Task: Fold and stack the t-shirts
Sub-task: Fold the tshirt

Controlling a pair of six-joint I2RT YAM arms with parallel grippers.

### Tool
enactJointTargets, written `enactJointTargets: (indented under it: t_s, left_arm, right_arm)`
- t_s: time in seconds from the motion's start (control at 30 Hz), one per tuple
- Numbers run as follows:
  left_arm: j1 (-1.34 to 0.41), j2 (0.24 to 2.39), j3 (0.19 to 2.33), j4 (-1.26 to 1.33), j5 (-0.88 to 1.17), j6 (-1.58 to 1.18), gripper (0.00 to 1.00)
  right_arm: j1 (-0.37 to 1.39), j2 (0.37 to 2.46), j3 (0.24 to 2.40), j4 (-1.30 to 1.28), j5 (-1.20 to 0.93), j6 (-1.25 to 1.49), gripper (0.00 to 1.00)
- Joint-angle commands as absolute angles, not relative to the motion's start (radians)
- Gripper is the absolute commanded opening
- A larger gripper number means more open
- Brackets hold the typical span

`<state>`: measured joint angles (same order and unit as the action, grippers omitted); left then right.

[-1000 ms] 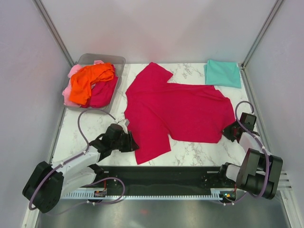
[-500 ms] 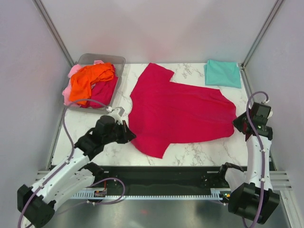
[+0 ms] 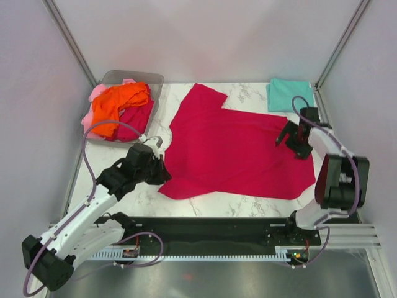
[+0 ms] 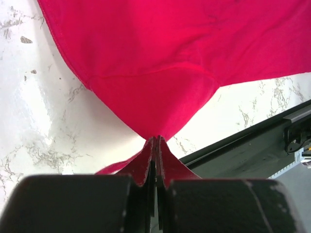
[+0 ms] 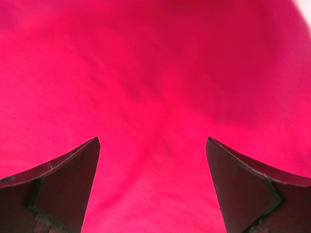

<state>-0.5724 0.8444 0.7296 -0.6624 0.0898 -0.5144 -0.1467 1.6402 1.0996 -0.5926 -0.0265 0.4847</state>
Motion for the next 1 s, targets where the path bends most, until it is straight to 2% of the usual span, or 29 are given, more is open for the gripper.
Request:
enactJointTargets:
  t_s: [0.0,0.23,0.37,0.53,0.73,0.83,0.87,0.97]
  left_arm:
    - [-0.568,0.812,0.726,-0.649,0.098,-0.468,0.02]
    - [-0.568,0.83,0.706,-0.609,0.164,-0.451,0.02]
    - [-0.568,0.816,0.7,-0.594,0.178,-0.448,0.02]
    - [-0.568,0.79,0.695,-0.589,0.169,-0.451,0.02]
    - [-0.568,0.775,0.693,-0.589,0.146,-0.453,0.02]
    - [-0.568,0.772,0.693,-0.589,0.132,-0.456,0.02]
    - [-0.568,0.772,0.693,-0.589,0.132,-0.456,0.02]
    - [-0.566,0.779,0.693,-0.591,0.14,-0.453,0.02]
  right_arm:
    - [-0.166,1.39,0.988,-0.612,0.141,0.514,0.98]
    - [-0.169,1.189,0.711,-0.568,0.19,0.595,0.98]
    - [-0.167,1.276,0.637,-0.468,0.097,0.601,0.96]
    - [-0.12,1.448,0.681,-0.358,0.046,0.595,0.95]
    - [-0.019,1.699,0.843,-0.331,0.055,0.617,0.95]
    - [0.03,1.867,1.007,-0.347,0.04,0.594,0.96]
    - [0.041,1.915,1.132,-0.359,0.005,0.545,0.97]
    - [0.057,2.049,1.38,-0.52,0.027,0.497,0.98]
